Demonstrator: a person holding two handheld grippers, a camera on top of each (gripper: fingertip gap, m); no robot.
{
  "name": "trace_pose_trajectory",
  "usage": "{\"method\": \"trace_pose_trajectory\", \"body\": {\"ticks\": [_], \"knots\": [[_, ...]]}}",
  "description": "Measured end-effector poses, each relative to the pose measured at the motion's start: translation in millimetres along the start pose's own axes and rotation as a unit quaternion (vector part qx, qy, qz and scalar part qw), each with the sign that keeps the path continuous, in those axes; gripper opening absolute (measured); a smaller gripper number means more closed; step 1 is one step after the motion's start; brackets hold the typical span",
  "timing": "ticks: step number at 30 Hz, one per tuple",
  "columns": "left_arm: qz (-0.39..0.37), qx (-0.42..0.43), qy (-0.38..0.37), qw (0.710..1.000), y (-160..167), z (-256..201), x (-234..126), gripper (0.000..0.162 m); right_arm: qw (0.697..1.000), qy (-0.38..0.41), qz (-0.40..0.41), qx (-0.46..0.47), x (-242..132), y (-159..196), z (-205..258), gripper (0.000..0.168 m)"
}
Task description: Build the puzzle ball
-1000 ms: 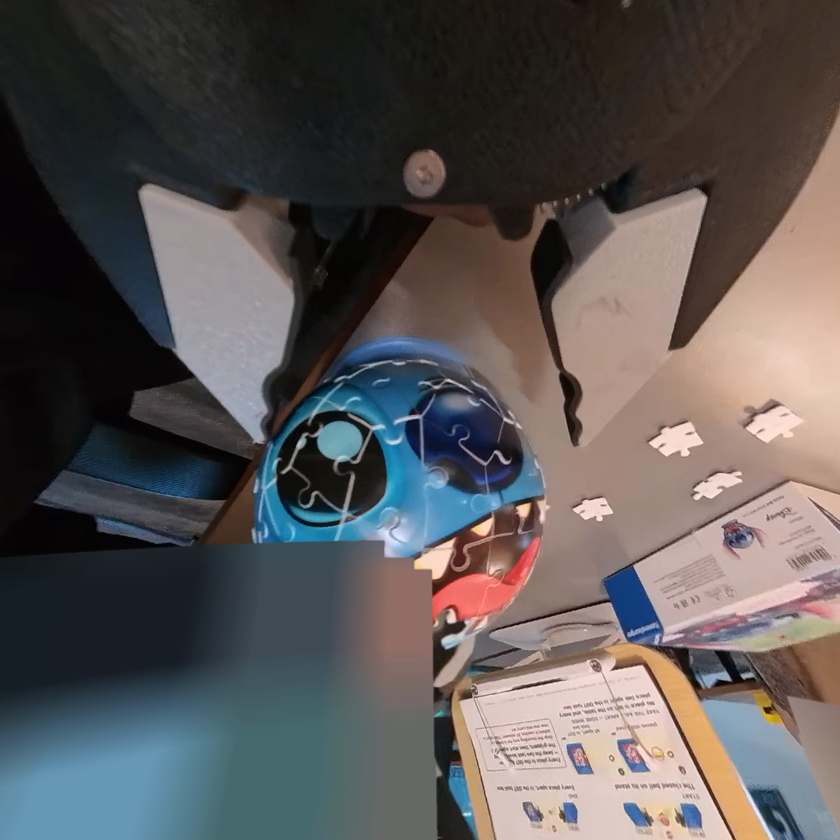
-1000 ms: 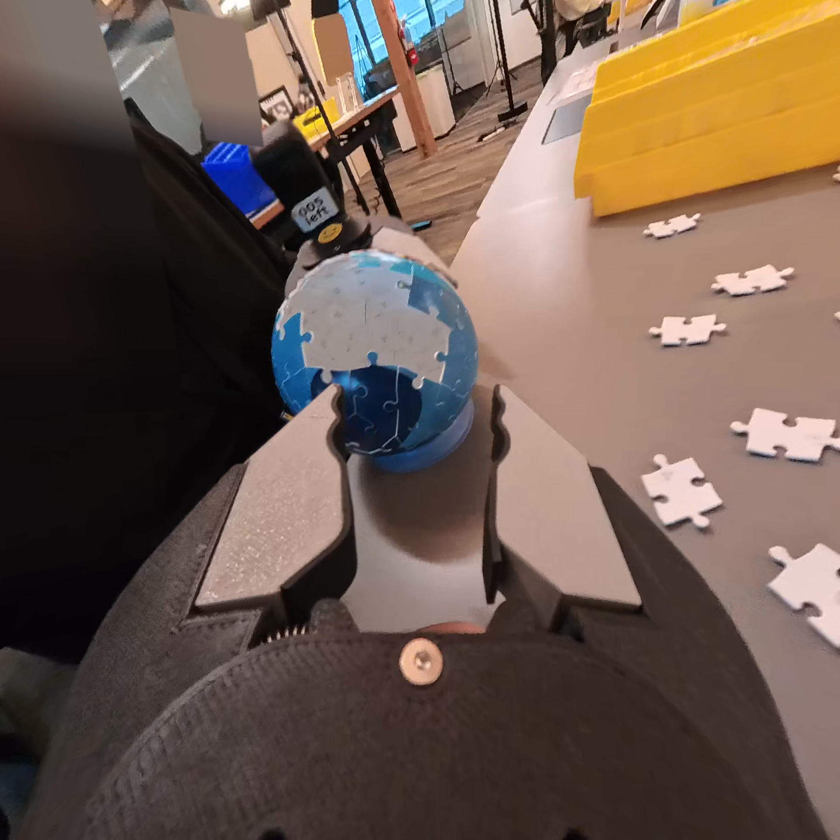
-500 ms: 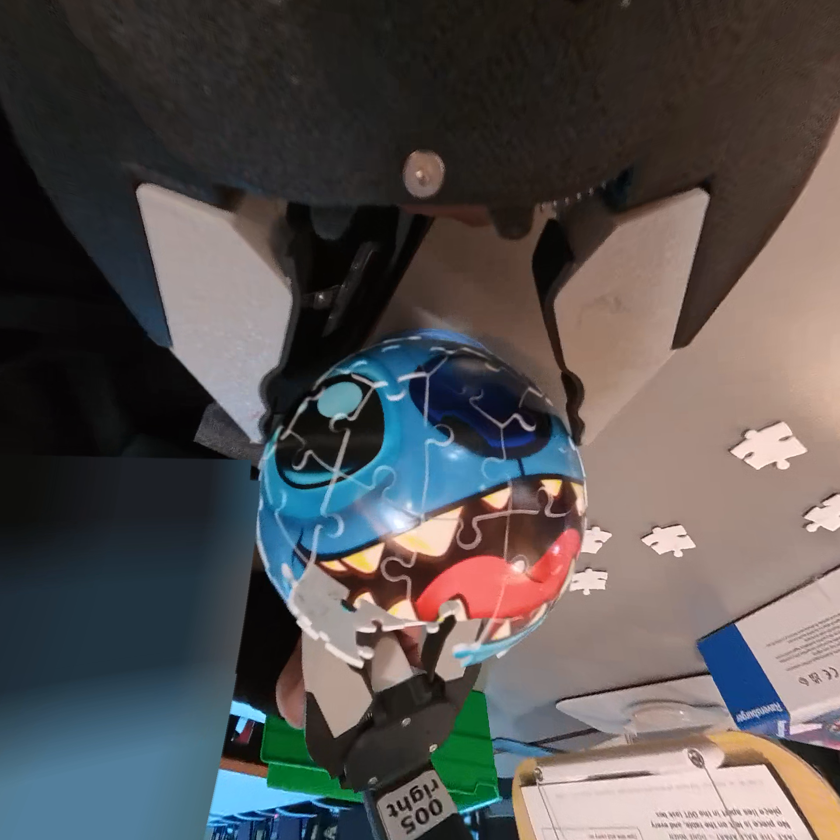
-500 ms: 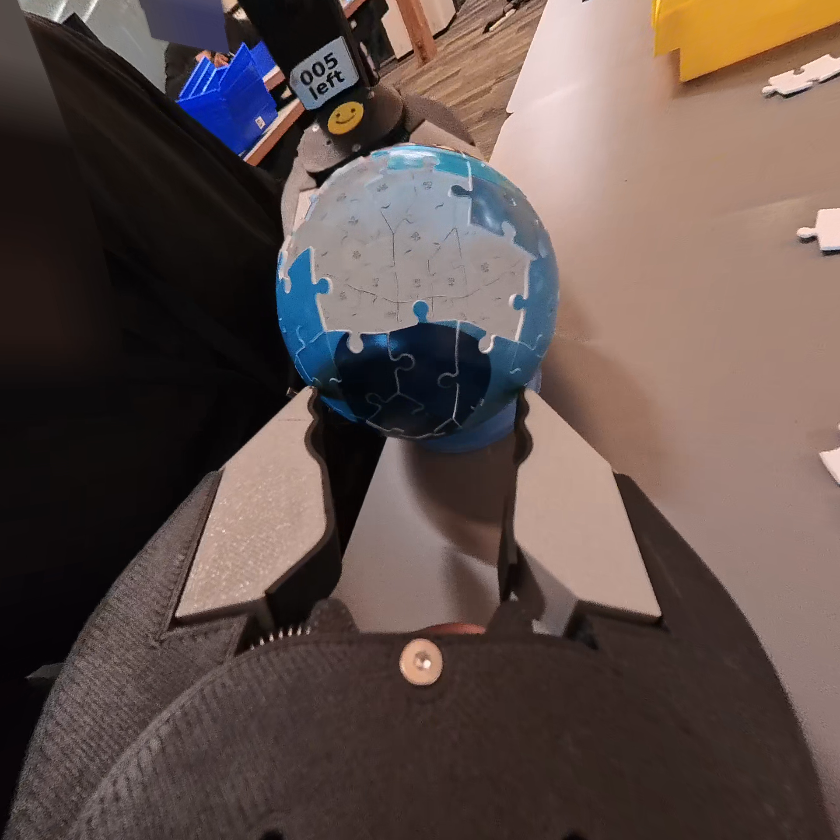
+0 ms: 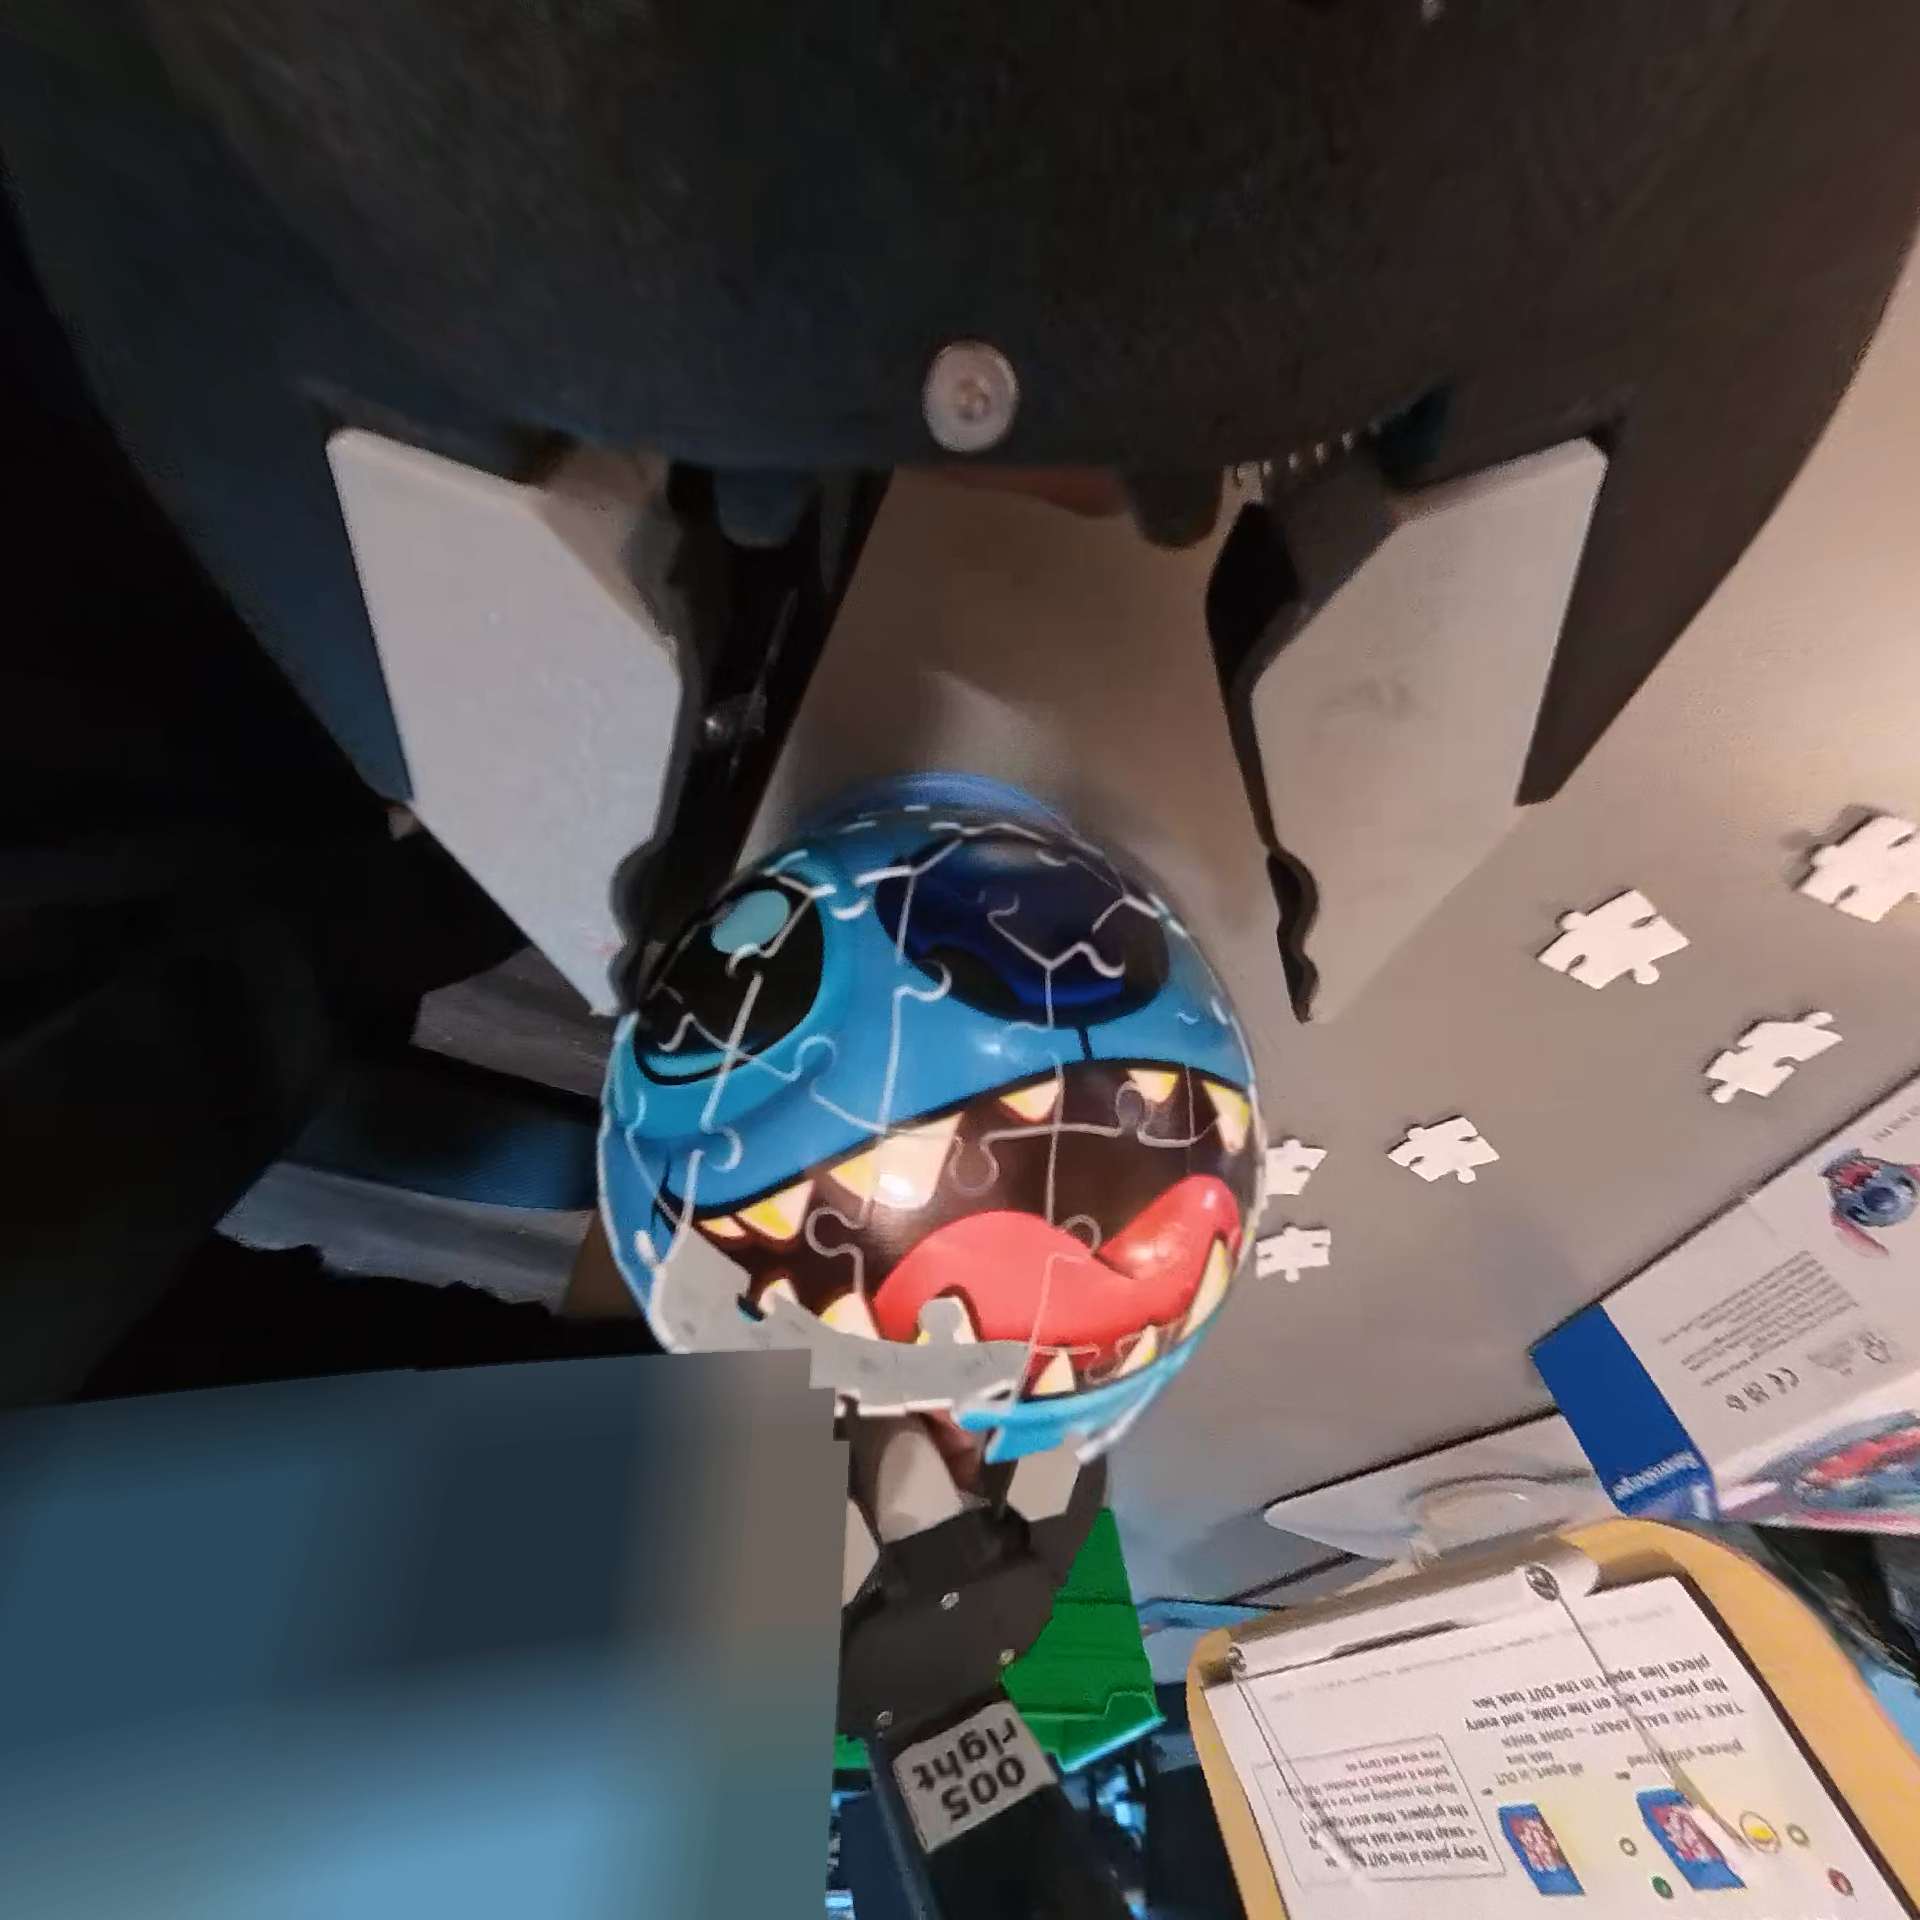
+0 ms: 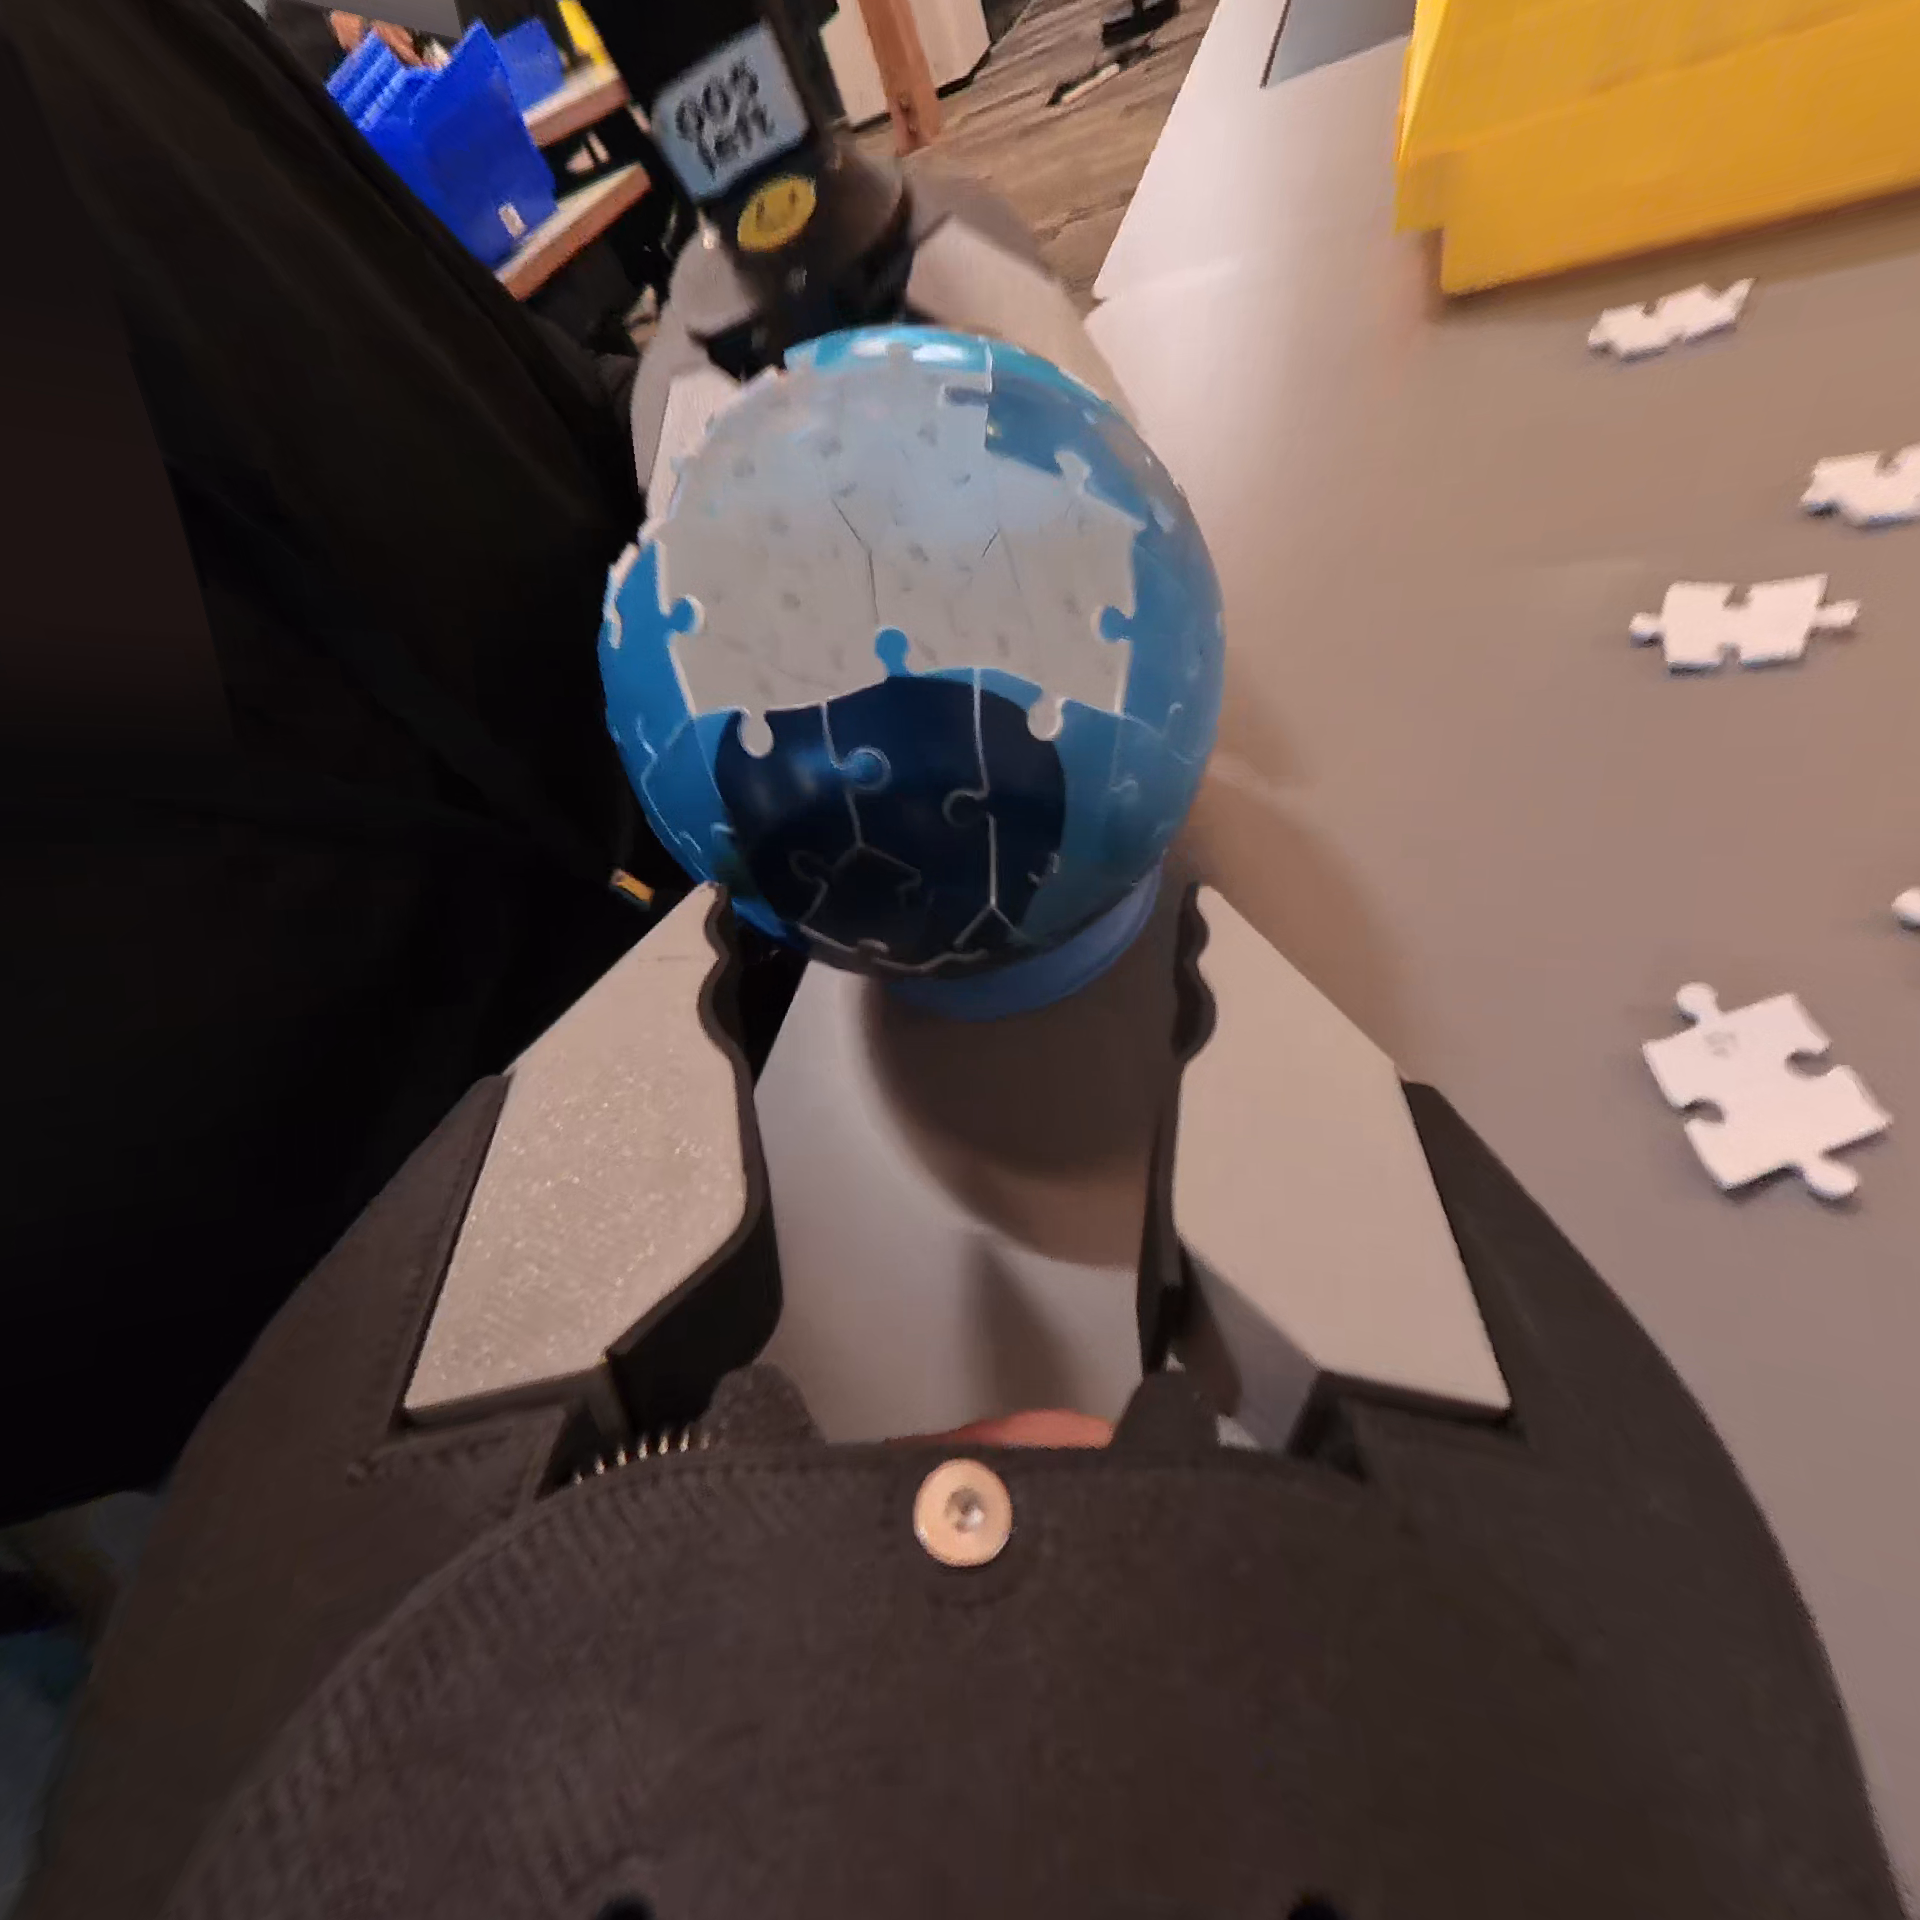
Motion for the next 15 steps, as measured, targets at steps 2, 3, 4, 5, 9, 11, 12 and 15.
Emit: {"method": "trace_pose_trajectory", "body": {"ticks": [2, 3, 4, 5, 9, 11, 12, 15], "knots": [[0.012, 0.006, 0.013, 1.0, -2.6, 4.5, 2.9, 0.124, 1.0, -0.015, -0.002, 0.02, 1.5, 1.9, -2.9, 0.083], [0.015, 0.012, 0.024, 1.0, -3.0, 5.2, 4.7, 0.124, 0.999, -0.022, 0.0, 0.025, 3.4, 2.3, -4.5, 0.084], [0.019, 0.012, 0.039, 0.999, -3.0, 5.2, 6.5, 0.121, 0.999, -0.029, 0.003, 0.028, 5.3, 2.3, -5.1, 0.086], [0.025, 0.011, 0.053, 0.998, -2.4, 4.9, 7.9, 0.117, 0.999, -0.035, 0.006, 0.028, 7.2, 1.7, -4.7, 0.087], [0.024, 0.058, 0.049, 0.997, -0.2, 3.9, 10.0, 0.116, 0.999, -0.033, 0.017, -0.001, 9.9, -2.4, -3.0, 0.086], [0.022, 0.102, 0.027, 0.994, 0.9, 4.1, 10.1, 0.116, 0.999, -0.013, 0.02, -0.033, 8.5, -6.0, -1.3, 0.086], [0.02, 0.127, 0.015, 0.992, 1.7, 4.4, 10.1, 0.116, 0.999, -0.004, 0.021, -0.047, 7.8, -8.4, -0.8, 0.086], [0.015, 0.211, -0.025, 0.977, 6.5, 4.3, 11.5, 0.116, 0.997, 0.012, 0.015, -0.072, 4.8, -14.7, 0.7, 0.085]]}}
Point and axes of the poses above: each gripper's, where its closed fingertips meet, x out along the fingers, y out of its underside, z = x × y across the jaws, the point moved 8 cm from there along -x, back along the fingers, and after that the axes turned 12 degrees about -y, right-handed, at the moved point
